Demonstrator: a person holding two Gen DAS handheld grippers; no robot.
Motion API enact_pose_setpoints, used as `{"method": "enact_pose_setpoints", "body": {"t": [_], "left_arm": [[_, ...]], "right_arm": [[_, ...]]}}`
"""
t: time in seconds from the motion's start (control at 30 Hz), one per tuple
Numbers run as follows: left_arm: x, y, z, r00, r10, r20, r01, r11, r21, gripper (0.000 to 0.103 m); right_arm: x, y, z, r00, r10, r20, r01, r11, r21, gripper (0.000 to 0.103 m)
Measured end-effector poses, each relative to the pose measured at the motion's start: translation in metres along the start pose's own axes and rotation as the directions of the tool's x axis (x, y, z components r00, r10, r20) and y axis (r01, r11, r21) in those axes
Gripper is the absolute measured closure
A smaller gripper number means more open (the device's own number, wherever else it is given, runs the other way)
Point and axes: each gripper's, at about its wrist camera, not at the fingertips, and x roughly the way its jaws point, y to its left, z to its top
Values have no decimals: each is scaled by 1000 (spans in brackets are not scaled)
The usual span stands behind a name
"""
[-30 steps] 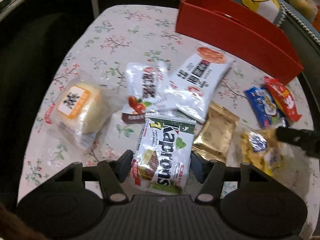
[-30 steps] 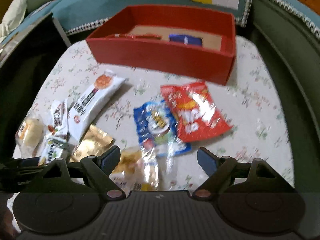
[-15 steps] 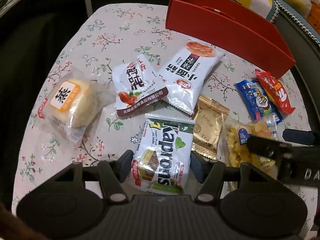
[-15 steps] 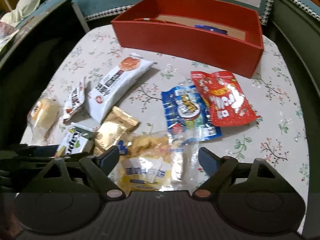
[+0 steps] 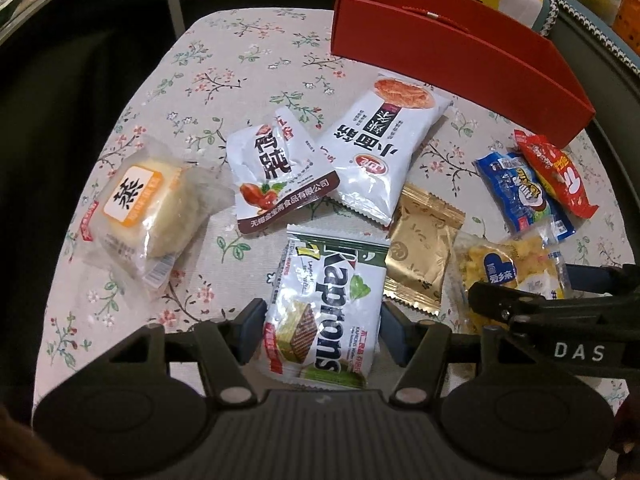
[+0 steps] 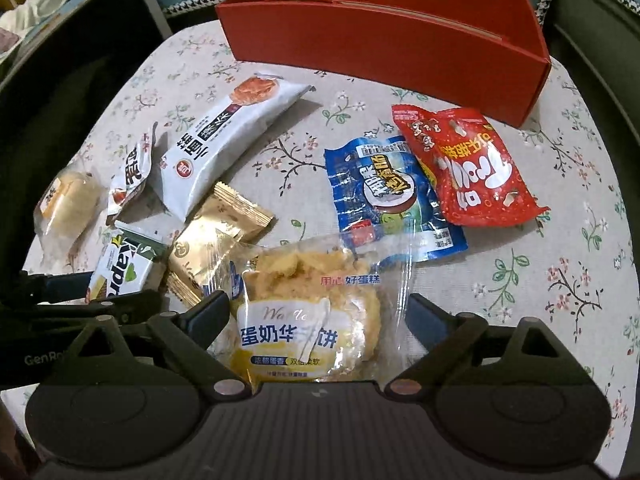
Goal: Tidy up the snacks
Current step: 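Position the left tool over the Kaprons pack while the right tool approaches the clear waffle bag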
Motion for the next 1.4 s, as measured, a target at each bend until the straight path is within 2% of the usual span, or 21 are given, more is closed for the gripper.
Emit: {"method": "enact_pose_setpoints", "body": {"t": [0.13,0.23,0.57,0.73,0.93,1.1,1.27,1.4], "left_arm": [[3,-4,0,1000,24,5,-24,999,25,10],[2,-11,-1,998,59,0,-59,996,67,14],[-5,-13,-5,1000,7,-23,-5,998,60,15],[-4,-16,-8,1000,14,-26,-13,998,62,15],[-3,-14,-6,999,27,-25,-26,999,46,15],[-4,-6,-3,1000,10,-28,-9,1000,14,14],[-3,-3,-4,999,32,-23,-31,999,19,15],[-2,-6,-6,998,52,-20,-51,998,45,15]], "right_arm": [[-5,1,-2,1000,-7,17,7,1000,-12,19],[-9,3,-7,1000,-9,17,10,1000,-20,21],[-28,7,-17,999,-25,44,27,999,-36,29],[-24,3,-18,1000,-20,23,20,1000,-10,25],[-13,3,-20,1000,-9,8,9,1000,3,14],[-17,6,-19,999,7,33,-6,1000,-21,13],[-8,6,-16,1000,29,11,-29,1000,-10,11],[-6,9,-18,1000,11,15,-11,1000,-26,11]]}}
